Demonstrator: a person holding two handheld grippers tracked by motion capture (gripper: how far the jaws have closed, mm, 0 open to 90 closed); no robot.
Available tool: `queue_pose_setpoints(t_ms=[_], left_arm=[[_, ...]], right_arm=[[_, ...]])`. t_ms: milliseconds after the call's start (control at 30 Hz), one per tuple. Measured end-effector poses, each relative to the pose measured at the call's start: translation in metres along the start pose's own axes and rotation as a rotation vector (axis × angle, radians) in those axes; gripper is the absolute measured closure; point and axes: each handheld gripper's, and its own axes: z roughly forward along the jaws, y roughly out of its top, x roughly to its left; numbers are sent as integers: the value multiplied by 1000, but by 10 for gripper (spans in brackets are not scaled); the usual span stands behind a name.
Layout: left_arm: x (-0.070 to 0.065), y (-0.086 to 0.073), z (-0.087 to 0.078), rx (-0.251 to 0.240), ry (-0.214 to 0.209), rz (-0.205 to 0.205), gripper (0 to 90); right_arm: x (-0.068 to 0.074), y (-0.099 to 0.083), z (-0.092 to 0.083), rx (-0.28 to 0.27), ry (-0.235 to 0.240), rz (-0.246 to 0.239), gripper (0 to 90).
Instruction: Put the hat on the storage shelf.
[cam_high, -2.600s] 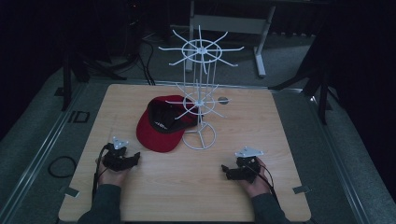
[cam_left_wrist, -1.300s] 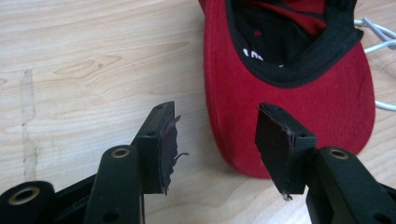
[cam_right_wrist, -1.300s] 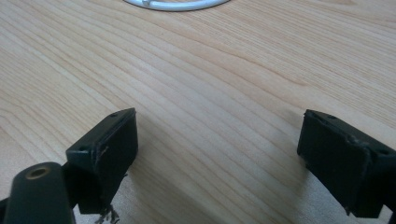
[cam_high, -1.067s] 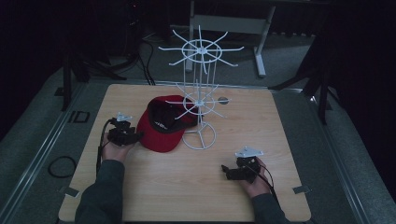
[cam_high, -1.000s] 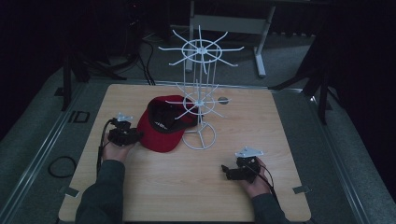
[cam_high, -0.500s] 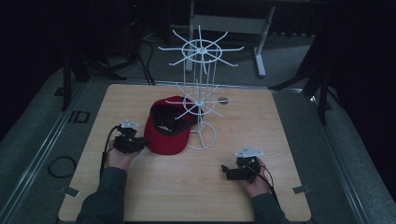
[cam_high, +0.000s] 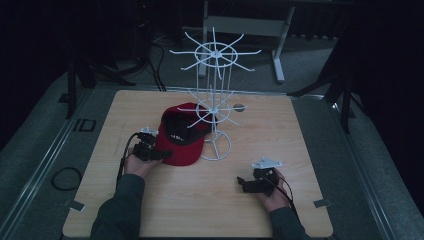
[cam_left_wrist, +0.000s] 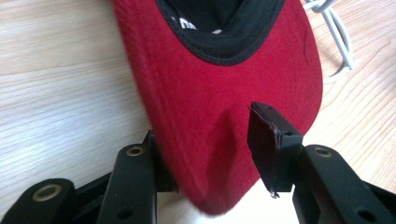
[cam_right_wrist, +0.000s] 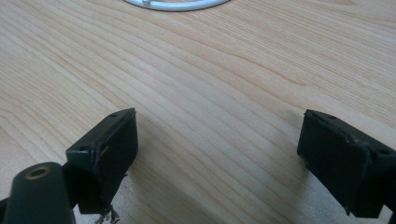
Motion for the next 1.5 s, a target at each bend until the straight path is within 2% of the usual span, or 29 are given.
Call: queue_pose_setpoints(t_ms=[133, 167, 300, 433, 567, 767, 833, 900, 967, 1000, 1033, 1267, 1500], left_arm=[[-1, 1, 8, 38, -11, 16, 572], [0, 0, 11, 45, -56, 7, 601], [-2, -1, 9, 33, -123, -6, 701], [-6, -2, 3, 35, -137, 19, 763], [-9, -8, -2, 41, -142, 40, 771], [-9, -17, -10, -6, -152, 34, 806], [-10, -16, -13, -22, -147, 44, 835], [-15, -15, -16, -30, -112, 78, 848], [-15, -15, -16, -30, -112, 78, 848], [-19, -14, -18, -41, -75, 94, 849], [-19, -13, -19, -47, -67, 95, 850], [-13, -14, -25, -86, -19, 61, 851], [-8, -12, -35, -119, 16, 47, 853]], right_arm=[[0, 0, 0, 0, 0, 0, 121], [0, 0, 0, 0, 0, 0, 121], [0, 0, 0, 0, 0, -1, 122], [0, 0, 0, 0, 0, 0, 121], [0, 0, 0, 0, 0, 0, 121], [0, 0, 0, 0, 0, 0, 121], [0, 0, 0, 0, 0, 0, 121], [0, 0, 0, 1, 0, 1, 121], [0, 0, 0, 0, 0, 0, 121], [0, 0, 0, 0, 0, 0, 121], [0, 0, 0, 0, 0, 0, 121], [0, 0, 0, -2, 0, -1, 121], [0, 0, 0, -1, 0, 1, 122]])
